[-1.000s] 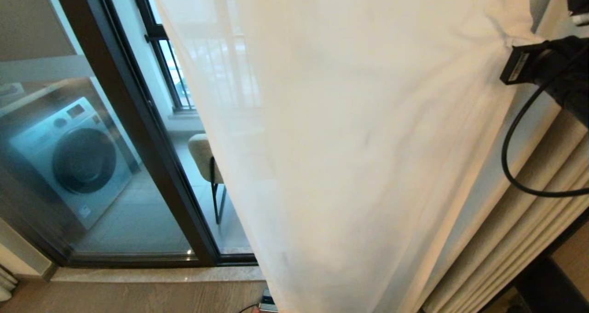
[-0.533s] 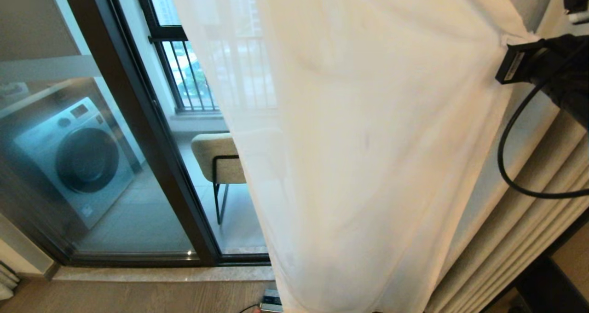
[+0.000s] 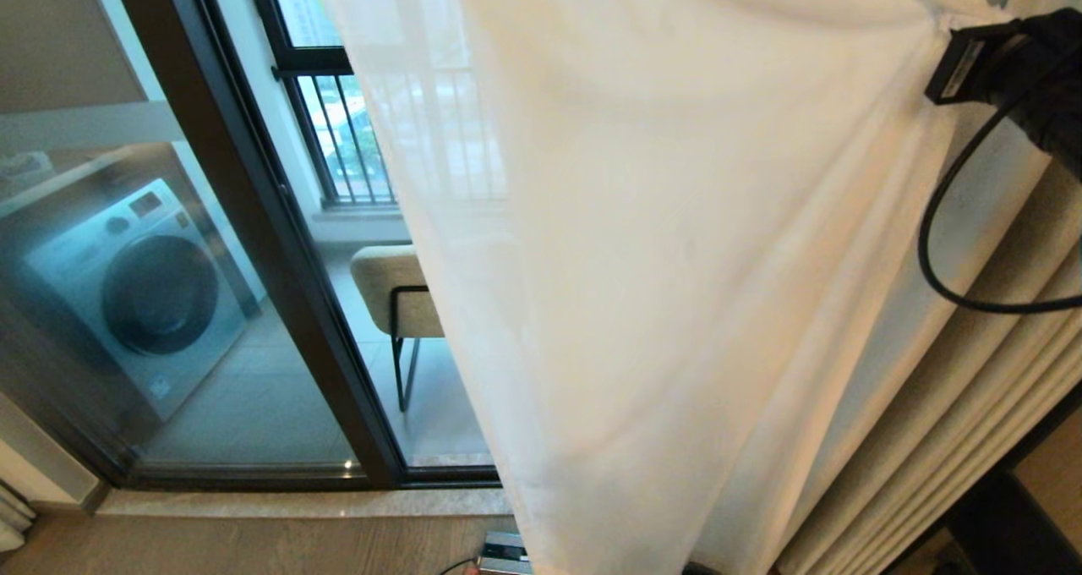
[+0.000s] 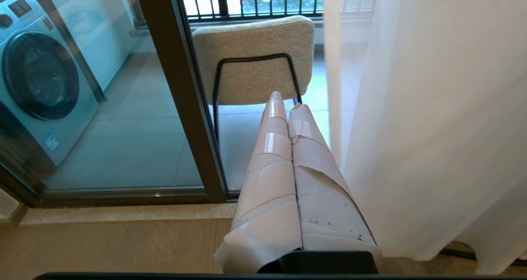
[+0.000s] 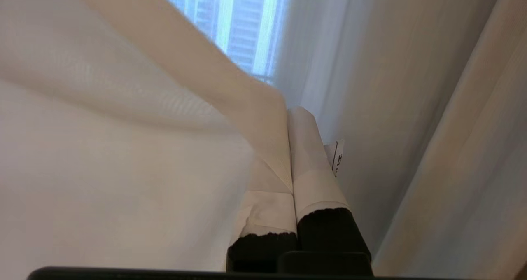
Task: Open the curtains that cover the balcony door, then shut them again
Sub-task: Pull the inner curtains open on both sides
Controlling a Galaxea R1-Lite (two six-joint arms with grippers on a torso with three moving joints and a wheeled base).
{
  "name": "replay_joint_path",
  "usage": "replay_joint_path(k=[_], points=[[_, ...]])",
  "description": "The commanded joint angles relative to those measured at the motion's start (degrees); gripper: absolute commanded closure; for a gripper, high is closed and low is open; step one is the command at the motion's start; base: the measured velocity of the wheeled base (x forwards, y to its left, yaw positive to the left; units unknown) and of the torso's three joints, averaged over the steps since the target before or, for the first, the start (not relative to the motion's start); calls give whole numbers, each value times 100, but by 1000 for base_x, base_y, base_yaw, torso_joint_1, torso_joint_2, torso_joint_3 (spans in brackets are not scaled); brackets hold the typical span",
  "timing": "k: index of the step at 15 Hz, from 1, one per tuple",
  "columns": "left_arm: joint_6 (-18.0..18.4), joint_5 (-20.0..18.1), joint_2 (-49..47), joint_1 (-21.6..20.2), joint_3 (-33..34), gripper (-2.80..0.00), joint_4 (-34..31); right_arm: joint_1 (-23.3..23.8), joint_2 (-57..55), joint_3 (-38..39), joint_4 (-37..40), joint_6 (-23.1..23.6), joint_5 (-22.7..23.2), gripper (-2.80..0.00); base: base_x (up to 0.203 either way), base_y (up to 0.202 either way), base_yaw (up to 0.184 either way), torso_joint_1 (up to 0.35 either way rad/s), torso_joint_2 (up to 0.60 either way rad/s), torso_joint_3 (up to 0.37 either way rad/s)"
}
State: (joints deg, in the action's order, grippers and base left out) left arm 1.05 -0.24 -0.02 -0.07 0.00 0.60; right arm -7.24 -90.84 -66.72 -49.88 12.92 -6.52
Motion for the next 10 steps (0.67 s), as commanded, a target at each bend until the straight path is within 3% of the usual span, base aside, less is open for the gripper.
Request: replay_joint_path(k=[1,5,10], points=[[1,-2,2,-1,0,0,2,221,-152,-460,138,-39,0,0,0,0,0,0,0,0],[1,-2,2,-1,0,0,2,1004,-217,-1284,855,-350,2,0,0,0,0,0,0,0],[1,-2,2,-1,0,0,2,2195,-22,-1646,1577,-783,194,0,0,0,0,0,0,0]])
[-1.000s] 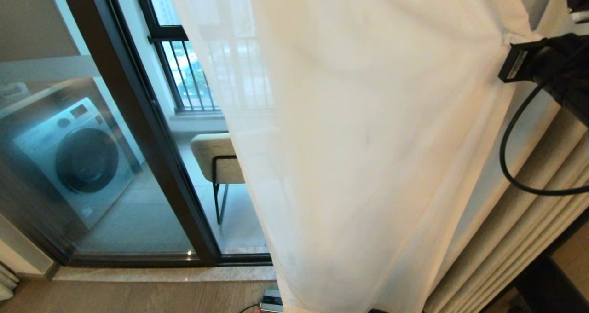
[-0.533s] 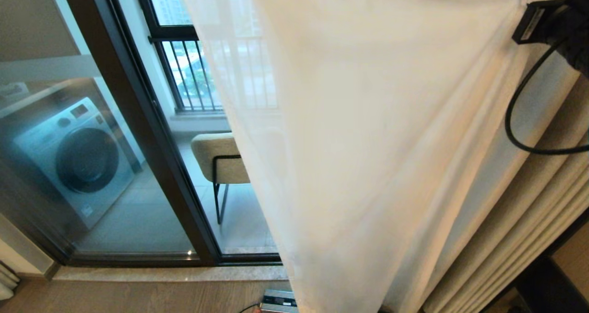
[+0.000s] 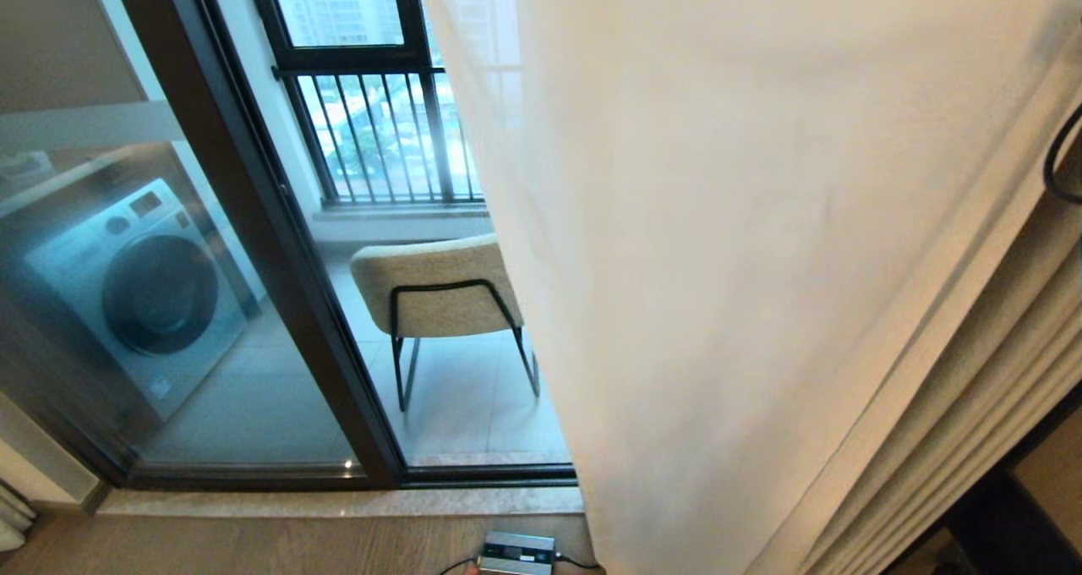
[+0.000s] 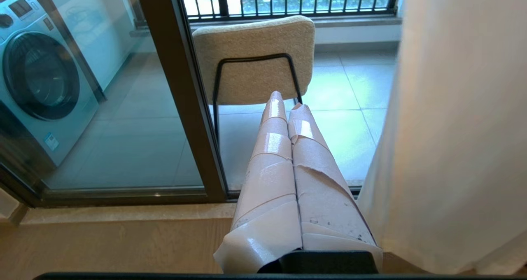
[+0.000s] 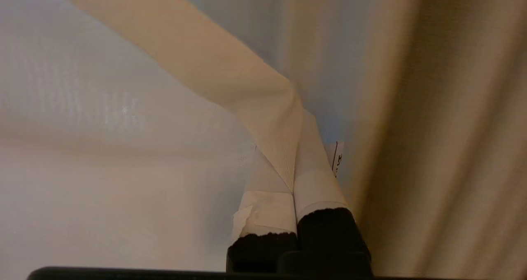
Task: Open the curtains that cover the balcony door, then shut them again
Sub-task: Pull the inner curtains open on both sides
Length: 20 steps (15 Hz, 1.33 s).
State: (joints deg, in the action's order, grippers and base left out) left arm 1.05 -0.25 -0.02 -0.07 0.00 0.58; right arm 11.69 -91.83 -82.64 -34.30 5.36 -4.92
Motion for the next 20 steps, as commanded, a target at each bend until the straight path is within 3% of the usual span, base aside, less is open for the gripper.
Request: replay_joint_path(k=[1,10,20], points=[[1,-2,2,-1,0,0,4,608,108,-65,106,-111,155,0,0,0,0,0,0,0],[1,-2,2,4,0,0,4,3721,-618,-99,220,-1038,1101,0,0,0,0,0,0,0],[1,-2,2,-1,0,0,4,5544,-2569,-988,183,-1370,1149,0,0,0,0,0,0,0]])
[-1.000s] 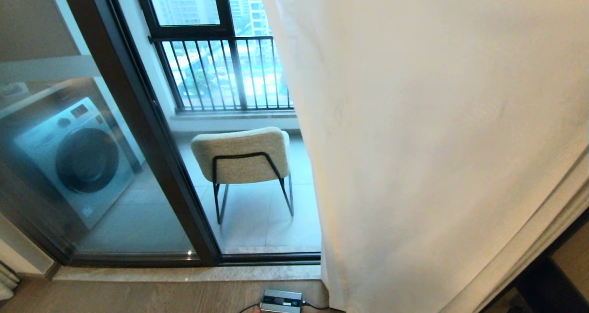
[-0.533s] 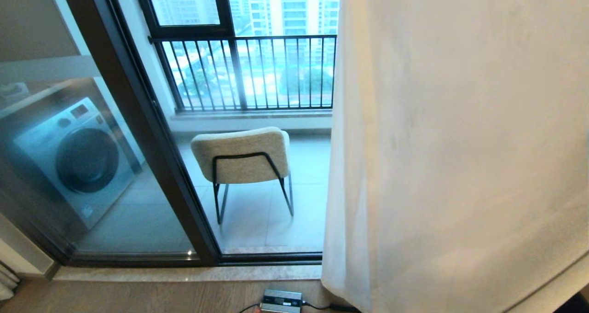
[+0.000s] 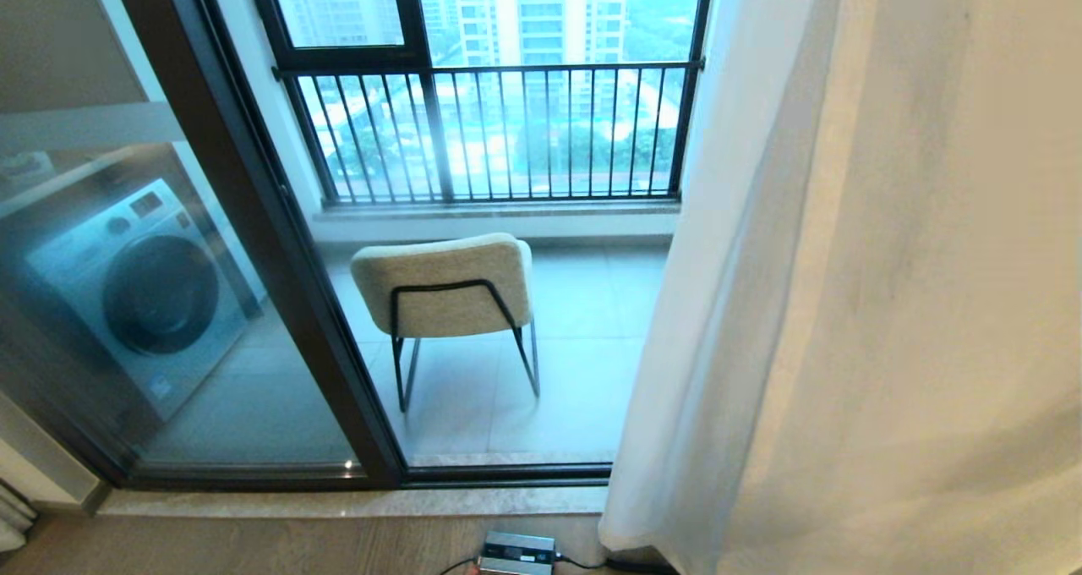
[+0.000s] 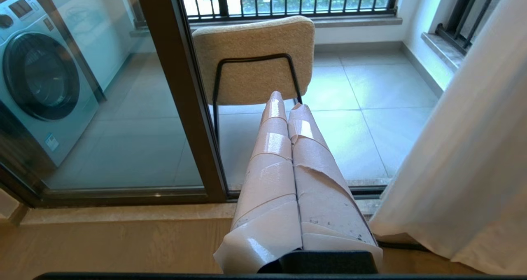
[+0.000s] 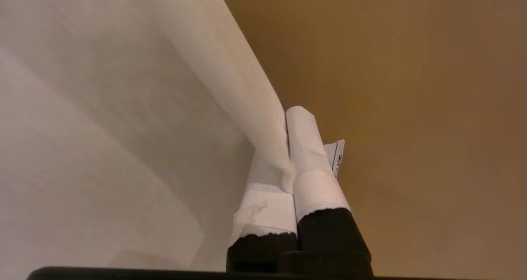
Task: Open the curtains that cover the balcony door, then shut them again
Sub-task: Pull the inner curtains open on both sides
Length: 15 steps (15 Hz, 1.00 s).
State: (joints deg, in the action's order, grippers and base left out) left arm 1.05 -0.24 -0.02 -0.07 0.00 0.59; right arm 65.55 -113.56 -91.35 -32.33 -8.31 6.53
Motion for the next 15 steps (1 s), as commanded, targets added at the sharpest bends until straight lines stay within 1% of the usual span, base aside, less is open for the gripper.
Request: replay_joint_path(k=[1,4,6,8,11,13,15], points=[[1,-2,2,-1,0,0,2,290,-589,-235,-21,2,-1,0,0,0,0,0,0,0],[1,-2,2,-1,0,0,2,651,-1033,-577,-35,46,-19,0,0,0,0,0,0,0],[1,-2,2,-1,0,0,2,757,-1163,-696,-47,74,-21,0,0,0,0,0,0,0],[1,-2,2,-1,0,0,2,871,-1277,-797,-166,246,-3,0,0,0,0,0,0,0],[1,-2,2,-1,0,0,2,834,-1112,-729,-176,268,181,0,0,0,0,0,0,0],[1,-2,2,-1,0,0,2,698,-862,-602,-170,261,249,0,0,0,0,0,0,0],[1,-2,2,-1,0,0,2,600,-583,-365,-177,266,621,0,0,0,0,0,0,0]])
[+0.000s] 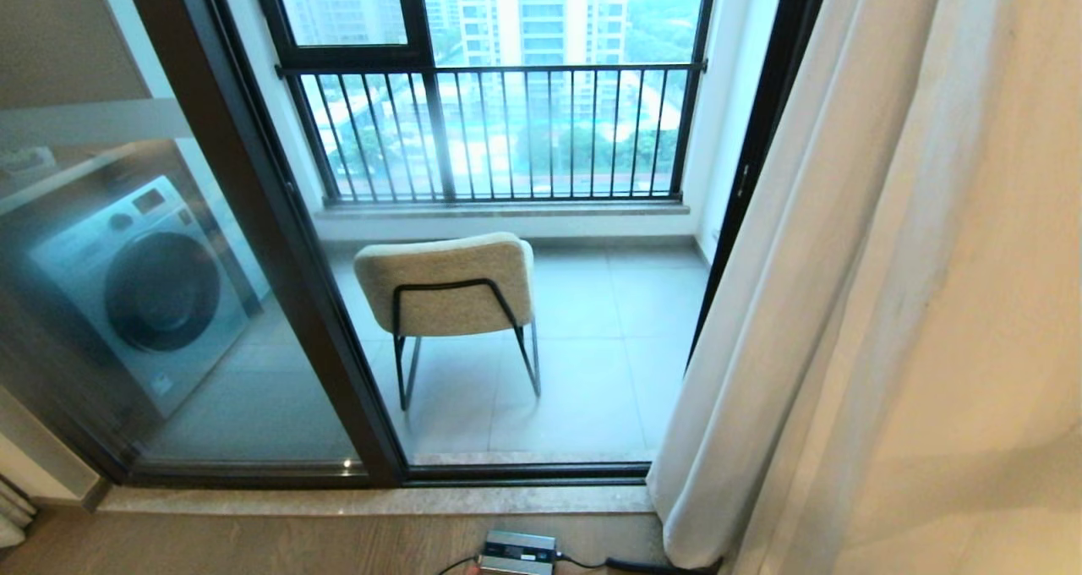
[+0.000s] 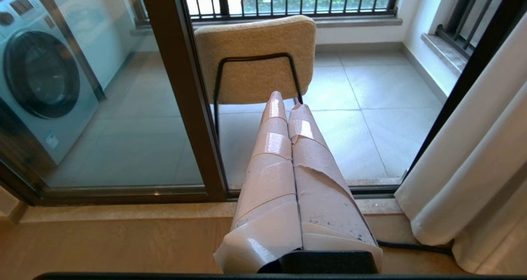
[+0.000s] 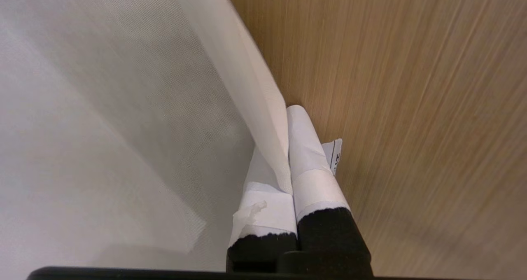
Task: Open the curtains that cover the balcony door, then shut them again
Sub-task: Pull the inner curtains open on both sides
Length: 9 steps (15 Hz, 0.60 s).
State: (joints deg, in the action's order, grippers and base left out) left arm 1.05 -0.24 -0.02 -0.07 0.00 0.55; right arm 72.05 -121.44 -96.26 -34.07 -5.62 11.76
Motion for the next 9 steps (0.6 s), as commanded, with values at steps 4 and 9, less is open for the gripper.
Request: replay_joint_path(k=[4,9], points=[[1,-2,2,-1,0,0,7,-210,939,871,-124,-4,1546,0,0,0,0,0,0,0],[1,-2,2,-1,0,0,7,-407,1902,1920,-428,-30,3823,0,0,0,0,0,0,0]])
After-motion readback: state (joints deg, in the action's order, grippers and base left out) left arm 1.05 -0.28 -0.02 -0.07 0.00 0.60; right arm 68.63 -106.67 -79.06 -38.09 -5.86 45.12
